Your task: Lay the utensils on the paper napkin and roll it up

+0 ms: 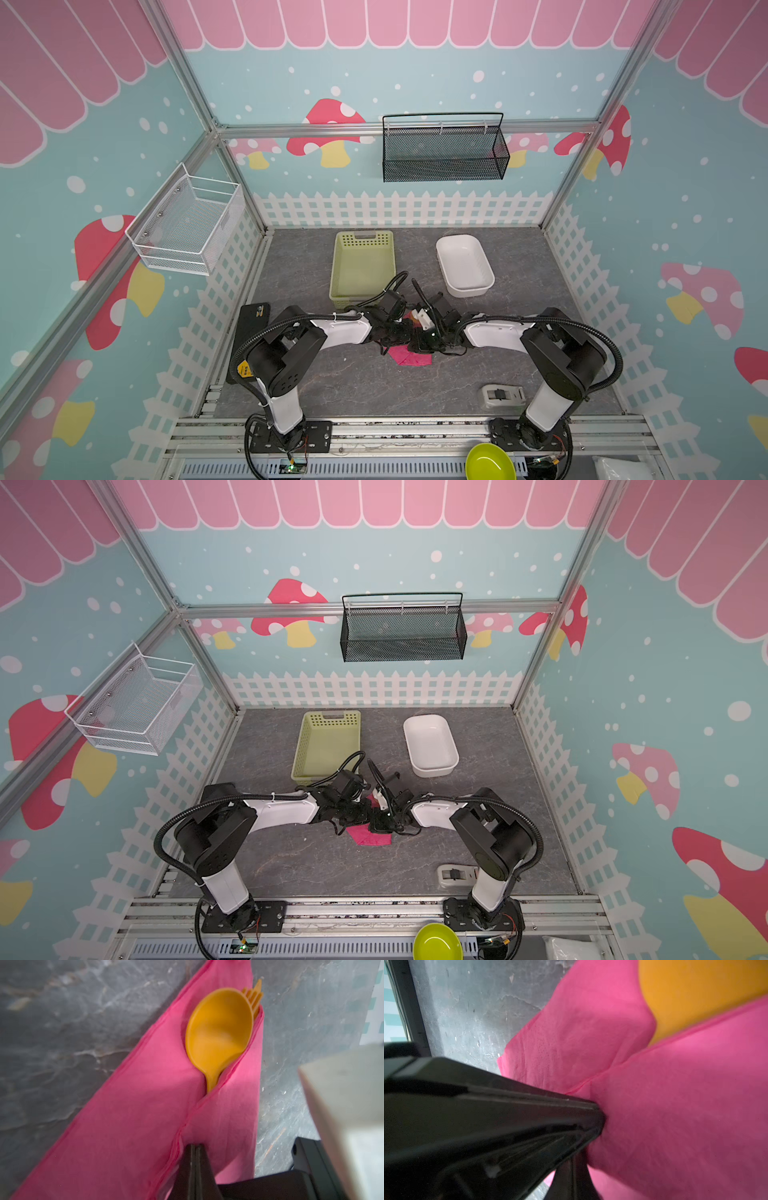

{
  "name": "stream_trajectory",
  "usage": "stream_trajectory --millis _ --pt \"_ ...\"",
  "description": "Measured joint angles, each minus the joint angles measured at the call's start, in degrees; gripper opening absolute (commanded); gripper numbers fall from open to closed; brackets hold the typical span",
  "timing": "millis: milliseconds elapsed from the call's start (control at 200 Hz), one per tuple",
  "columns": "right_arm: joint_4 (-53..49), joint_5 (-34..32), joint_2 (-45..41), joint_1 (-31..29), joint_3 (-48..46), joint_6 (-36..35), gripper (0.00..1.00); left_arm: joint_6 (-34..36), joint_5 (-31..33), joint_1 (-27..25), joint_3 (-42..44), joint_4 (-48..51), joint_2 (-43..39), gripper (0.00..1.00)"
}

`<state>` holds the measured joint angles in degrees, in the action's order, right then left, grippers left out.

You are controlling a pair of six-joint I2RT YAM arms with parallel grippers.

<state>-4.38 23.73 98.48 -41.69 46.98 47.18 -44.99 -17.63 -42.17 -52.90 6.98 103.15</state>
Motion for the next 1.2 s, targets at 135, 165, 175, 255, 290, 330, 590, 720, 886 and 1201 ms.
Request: stream_trajectory --millis 135,165,175,255,290,330,590,720,886,1201 --pt "-0.9 -0.8 -0.3 0.1 0.3 0.0 0.0 0.0 -0.9 0.2 0.0 -1.3 0.6 0.0" --pt "-1.4 -1.1 -0.4 0.1 0.4 0.0 0.0 0.0 -1.0 0.2 0.0 -1.7 0.7 0.0" --pt "-1.6 -1.2 -0.5 0.1 0.4 0.0 0.0 0.0 -1.1 0.2 0.0 -1.8 0.7 0.0" --pt "-2.8 -2.3 -1.1 0.1 0.6 0.0 0.0 0.0 -1.5 0.1 0.0 -2.6 1.0 0.0" --pt "-3.3 -2.8 -1.6 0.3 0.7 0.0 0.0 0.0 -1.6 0.1 0.1 -2.8 1.0 0.0" --pt "-3.9 -3.2 -2.3 0.5 0.9 0.0 0.0 0.0 -1.6 0.1 0.3 -3.1 1.0 0.0" --pt "-5.8 -5.3 -6.8 3.6 2.4 0.0 0.0 0.0 -1.6 0.1 1.0 -4.1 0.6 0.0" --pt "-5.9 -5.4 -6.7 4.3 3.5 -0.3 0.0 0.0 -1.5 0.0 1.5 -3.5 -0.1 0.0" --pt "-6.2 -5.3 -5.1 4.3 5.6 -0.9 0.0 0.0 -1.2 0.0 1.9 -1.6 -1.1 0.0" --pt "-6.7 -5.3 0.7 4.3 8.5 -2.8 0.0 0.1 -1.0 0.0 1.9 -0.4 -1.5 0.0"
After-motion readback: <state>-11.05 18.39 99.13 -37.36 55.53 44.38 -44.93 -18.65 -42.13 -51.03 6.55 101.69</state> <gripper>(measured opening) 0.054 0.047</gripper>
